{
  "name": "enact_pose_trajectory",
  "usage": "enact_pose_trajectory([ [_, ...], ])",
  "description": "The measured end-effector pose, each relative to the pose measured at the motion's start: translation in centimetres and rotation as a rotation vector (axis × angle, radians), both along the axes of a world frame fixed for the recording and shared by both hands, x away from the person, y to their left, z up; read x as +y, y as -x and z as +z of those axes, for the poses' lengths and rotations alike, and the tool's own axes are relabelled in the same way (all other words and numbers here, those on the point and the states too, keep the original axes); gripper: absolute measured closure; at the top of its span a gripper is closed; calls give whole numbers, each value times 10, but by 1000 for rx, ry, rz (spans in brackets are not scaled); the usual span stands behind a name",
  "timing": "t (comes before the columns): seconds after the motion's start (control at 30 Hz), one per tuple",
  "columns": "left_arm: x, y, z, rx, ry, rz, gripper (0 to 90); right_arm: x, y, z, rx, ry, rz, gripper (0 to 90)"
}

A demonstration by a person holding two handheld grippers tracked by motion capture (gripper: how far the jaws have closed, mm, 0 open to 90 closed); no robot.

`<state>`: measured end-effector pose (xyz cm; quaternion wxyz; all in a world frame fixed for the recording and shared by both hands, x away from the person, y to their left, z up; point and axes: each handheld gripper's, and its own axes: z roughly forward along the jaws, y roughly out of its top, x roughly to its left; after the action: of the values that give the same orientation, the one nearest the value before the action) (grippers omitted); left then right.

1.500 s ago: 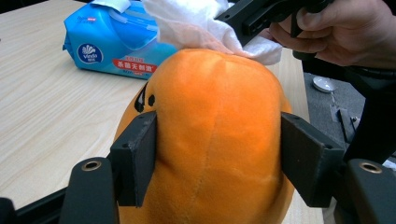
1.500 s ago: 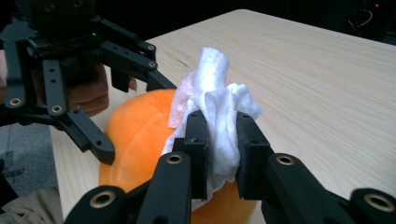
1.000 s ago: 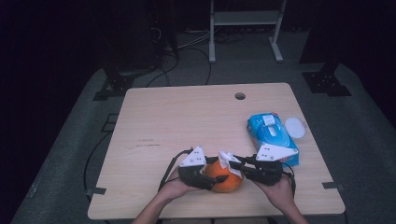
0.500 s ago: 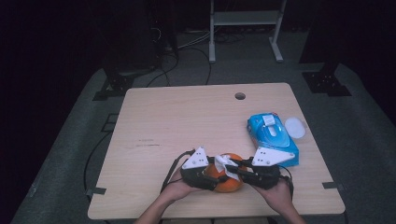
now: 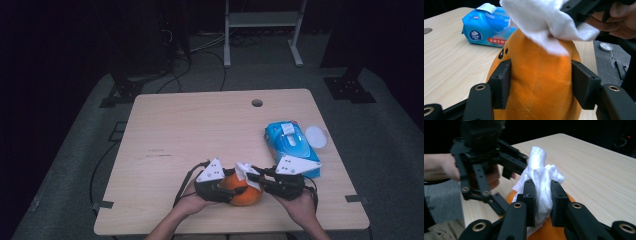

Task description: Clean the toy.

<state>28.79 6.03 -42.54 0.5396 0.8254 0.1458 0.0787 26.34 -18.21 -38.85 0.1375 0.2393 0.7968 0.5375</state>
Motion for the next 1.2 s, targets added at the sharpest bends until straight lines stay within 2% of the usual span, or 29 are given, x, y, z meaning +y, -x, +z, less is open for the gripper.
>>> enact_pose_trajectory([
  [0.1,1,0,0,-1,0,-12,394,0,-2,1,-4,15,-4,767],
  [0.2,1,1,0,-3,-2,-17,392,-10,-9,-2,4,20,-53,767],
  [0.3,1,0,0,-2,2,-20,391,-18,-11,-5,34,5,-73,767],
  [0.4,1,-1,-1,-1,4,-11,391,-13,-6,-3,24,-1,-52,767],
  [0.5,0,0,-1,1,12,2,392,-1,1,-1,24,-30,20,766],
  [0.53,-1,0,-1,1,11,3,392,4,3,0,18,-21,36,766],
  [0.6,-1,1,-1,0,9,3,393,10,5,2,-7,20,30,767],
  [0.73,-1,1,0,0,11,-2,392,0,-3,-1,-2,11,-12,767],
  [0.77,-1,1,0,-4,9,-10,386,-4,-5,-2,15,4,-19,767],
  [0.83,-1,0,0,10,20,-30,321,-9,-7,-4,23,1,-30,767],
  [0.93,0,-5,0,27,16,-23,180,-10,-6,-5,20,10,-30,767],
  [1.0,0,-8,-4,62,15,-17,125,-10,-6,-4,14,17,-33,767],
  [1.07,2,-9,-8,66,29,-26,178,-11,-6,-4,15,20,-35,767],
  [1.2,0,-5,-5,36,8,-14,329,-5,-1,-1,0,17,-28,767],
])
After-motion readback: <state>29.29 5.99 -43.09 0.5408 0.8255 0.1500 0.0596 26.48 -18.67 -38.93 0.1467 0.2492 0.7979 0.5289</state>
